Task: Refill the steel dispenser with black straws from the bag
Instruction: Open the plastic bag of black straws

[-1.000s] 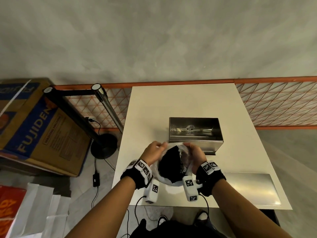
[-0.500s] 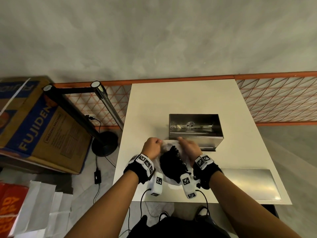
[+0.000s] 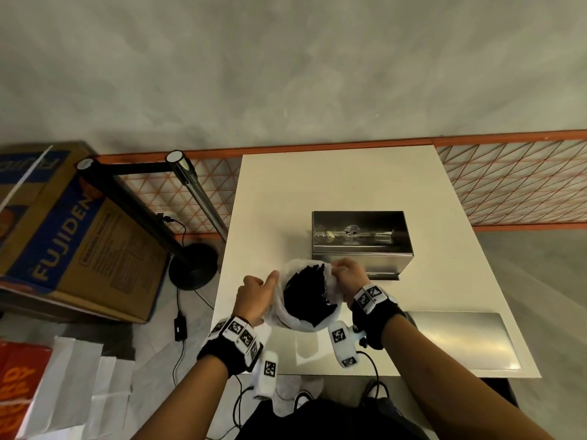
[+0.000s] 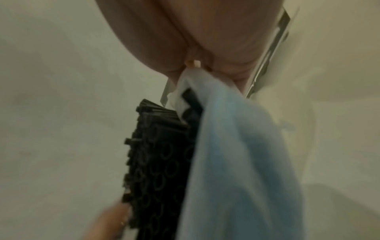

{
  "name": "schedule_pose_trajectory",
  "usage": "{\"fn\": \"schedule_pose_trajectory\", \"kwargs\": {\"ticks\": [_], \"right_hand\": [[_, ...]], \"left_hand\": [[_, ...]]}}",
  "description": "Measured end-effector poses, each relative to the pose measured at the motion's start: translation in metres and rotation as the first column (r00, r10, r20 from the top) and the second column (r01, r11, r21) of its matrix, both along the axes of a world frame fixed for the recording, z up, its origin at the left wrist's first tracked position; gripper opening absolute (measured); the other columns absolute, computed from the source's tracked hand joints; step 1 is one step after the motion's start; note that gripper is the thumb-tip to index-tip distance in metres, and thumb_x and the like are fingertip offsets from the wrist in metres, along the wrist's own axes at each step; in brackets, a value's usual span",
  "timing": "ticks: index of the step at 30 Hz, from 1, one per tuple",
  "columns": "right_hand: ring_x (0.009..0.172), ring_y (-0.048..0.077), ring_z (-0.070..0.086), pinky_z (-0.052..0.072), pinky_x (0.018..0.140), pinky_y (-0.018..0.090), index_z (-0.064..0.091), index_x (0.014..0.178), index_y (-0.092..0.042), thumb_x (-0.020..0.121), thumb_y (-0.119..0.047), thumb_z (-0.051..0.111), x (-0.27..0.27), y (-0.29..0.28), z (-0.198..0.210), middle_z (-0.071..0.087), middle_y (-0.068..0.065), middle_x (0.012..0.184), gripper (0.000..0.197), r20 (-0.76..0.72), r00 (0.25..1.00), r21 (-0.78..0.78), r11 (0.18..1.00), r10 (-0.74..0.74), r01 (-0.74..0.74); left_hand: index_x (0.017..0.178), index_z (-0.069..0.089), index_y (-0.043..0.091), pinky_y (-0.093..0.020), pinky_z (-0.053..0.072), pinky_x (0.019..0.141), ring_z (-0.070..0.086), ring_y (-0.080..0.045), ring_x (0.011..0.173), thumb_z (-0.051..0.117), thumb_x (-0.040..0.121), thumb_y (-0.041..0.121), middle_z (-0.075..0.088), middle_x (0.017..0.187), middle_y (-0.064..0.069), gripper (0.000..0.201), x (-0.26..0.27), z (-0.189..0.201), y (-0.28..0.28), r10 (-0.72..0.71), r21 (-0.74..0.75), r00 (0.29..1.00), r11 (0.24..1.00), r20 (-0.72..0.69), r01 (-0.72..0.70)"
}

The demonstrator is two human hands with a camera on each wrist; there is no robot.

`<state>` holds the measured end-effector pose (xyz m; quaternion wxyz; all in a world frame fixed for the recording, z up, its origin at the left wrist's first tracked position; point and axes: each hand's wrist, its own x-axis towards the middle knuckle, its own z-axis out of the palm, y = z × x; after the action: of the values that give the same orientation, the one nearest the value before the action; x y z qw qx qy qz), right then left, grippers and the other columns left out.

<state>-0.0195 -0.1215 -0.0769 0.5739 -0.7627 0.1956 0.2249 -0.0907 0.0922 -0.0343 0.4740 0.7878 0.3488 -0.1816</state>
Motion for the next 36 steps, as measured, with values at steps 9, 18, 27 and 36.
{"fn": "schedule_pose_trajectory", "kwargs": {"ticks": [9,18,27,36], "right_hand": [[0.075,0.029,0.061,0.053,0.081,0.047,0.064,0.092,-0.004,0.092,-0.001,0.054,0.001,0.024,0.014,0.063,0.019,0.083,0.010,-0.081,0.980,0.318,0.927,-0.184,0.200],[0.092,0.029,0.064,0.060,0.065,0.046,0.067,0.107,-0.031,0.085,-0.040,0.060,-0.012,0.011,0.038,0.068,0.002,0.103,0.025,-0.065,0.998,0.117,0.993,0.026,-0.018],[0.068,0.026,0.063,0.054,0.058,0.035,0.063,0.101,-0.003,0.093,0.007,0.043,-0.019,-0.004,0.045,0.065,0.015,0.081,0.024,-0.190,0.962,0.463,0.847,-0.194,0.262],[0.055,0.023,0.055,0.051,0.051,0.035,0.061,0.089,-0.012,0.087,0.009,0.034,-0.012,0.001,0.017,0.059,0.012,0.072,0.034,-0.214,0.957,0.354,0.898,-0.194,0.261]], "left_hand": [[0.124,0.048,0.010,-0.058,0.058,0.078,0.076,-0.039,0.082,0.052,0.100,0.049,0.072,0.109,-0.018,0.045,-0.008,0.022,-0.025,0.010,-0.441,0.997,0.897,-0.081,-0.045],[0.106,0.066,-0.004,-0.062,0.058,0.081,0.070,-0.040,0.087,0.039,0.085,-0.021,0.073,0.090,-0.020,0.038,0.002,0.016,-0.022,0.287,-0.594,0.957,0.779,0.050,-0.202],[0.094,0.058,-0.006,-0.062,0.042,0.091,0.054,-0.044,0.096,0.023,0.074,-0.028,0.059,0.108,-0.025,0.046,0.004,0.004,-0.007,0.644,-0.686,0.729,0.425,-0.230,-0.591],[0.077,0.051,-0.004,-0.053,0.048,0.099,0.055,-0.035,0.087,0.023,0.052,-0.018,0.054,0.085,-0.017,0.040,-0.001,-0.021,-0.005,0.729,-0.601,0.626,0.377,-0.276,-0.705]]}}
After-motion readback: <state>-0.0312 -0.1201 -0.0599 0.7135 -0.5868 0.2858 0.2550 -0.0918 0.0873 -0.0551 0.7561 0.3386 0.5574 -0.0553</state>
